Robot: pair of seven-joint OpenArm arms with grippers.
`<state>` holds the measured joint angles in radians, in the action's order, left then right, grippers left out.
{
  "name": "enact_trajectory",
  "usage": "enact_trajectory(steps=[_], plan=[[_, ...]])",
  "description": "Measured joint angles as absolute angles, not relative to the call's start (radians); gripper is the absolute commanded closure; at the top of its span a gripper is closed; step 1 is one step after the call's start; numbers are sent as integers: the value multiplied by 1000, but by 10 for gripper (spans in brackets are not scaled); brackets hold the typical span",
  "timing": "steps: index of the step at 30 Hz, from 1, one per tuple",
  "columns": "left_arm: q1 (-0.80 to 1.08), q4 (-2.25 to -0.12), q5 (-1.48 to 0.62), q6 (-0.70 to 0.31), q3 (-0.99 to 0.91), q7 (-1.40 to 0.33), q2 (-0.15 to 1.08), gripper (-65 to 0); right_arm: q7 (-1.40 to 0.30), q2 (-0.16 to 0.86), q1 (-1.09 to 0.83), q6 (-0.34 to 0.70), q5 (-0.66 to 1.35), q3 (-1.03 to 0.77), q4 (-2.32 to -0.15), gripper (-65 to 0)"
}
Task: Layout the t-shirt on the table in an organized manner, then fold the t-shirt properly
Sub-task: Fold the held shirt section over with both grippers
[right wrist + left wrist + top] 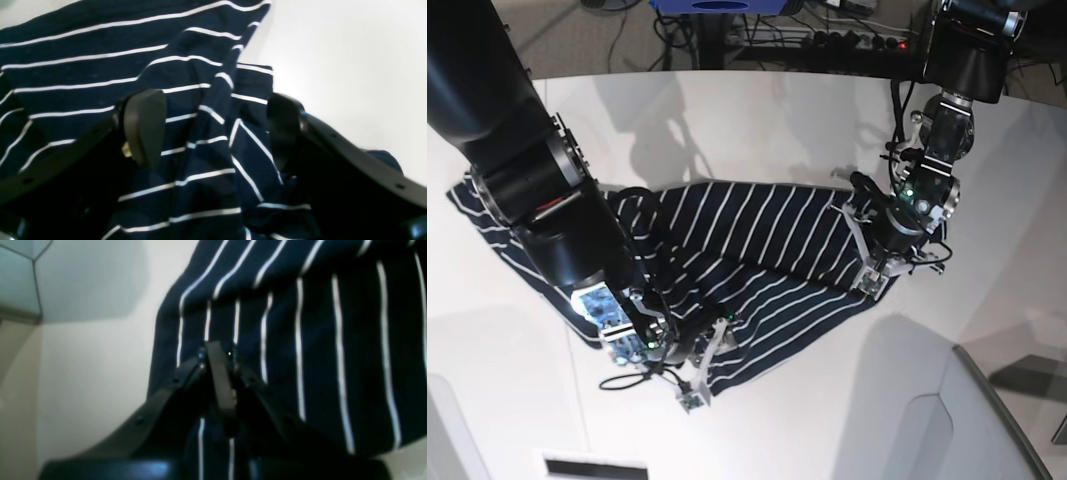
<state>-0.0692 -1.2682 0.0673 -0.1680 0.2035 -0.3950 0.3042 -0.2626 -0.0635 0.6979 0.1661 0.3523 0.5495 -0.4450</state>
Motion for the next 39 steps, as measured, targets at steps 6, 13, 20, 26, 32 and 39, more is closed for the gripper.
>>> enact_trajectory(steps=[6,13,20,26,32,39], plan=[[-63,-1303,69,-164,67,-404,281,0,-271,-66,662,165,352,547,-416,-438],[-53,-1302,60,-171,46,-441,272,0,-228,-72,656,165,356,547,-417,-18],[-58,-1299,59,-171,44,-459,267,0,-331,-66,624,167,356,547,-571,0],[-47,-1345,51,-179,-14,-463,222,-248,-594,-52,478,172,352,556,-1002,0],[-3,-1561,-5,-165,-229,-461,247,-257,-736,-19,329,168,344,556,-1258,0],[30,-1690,95,-323,-235,-594,322,-257,-882,-27,203,172,347,556,-1465,0]])
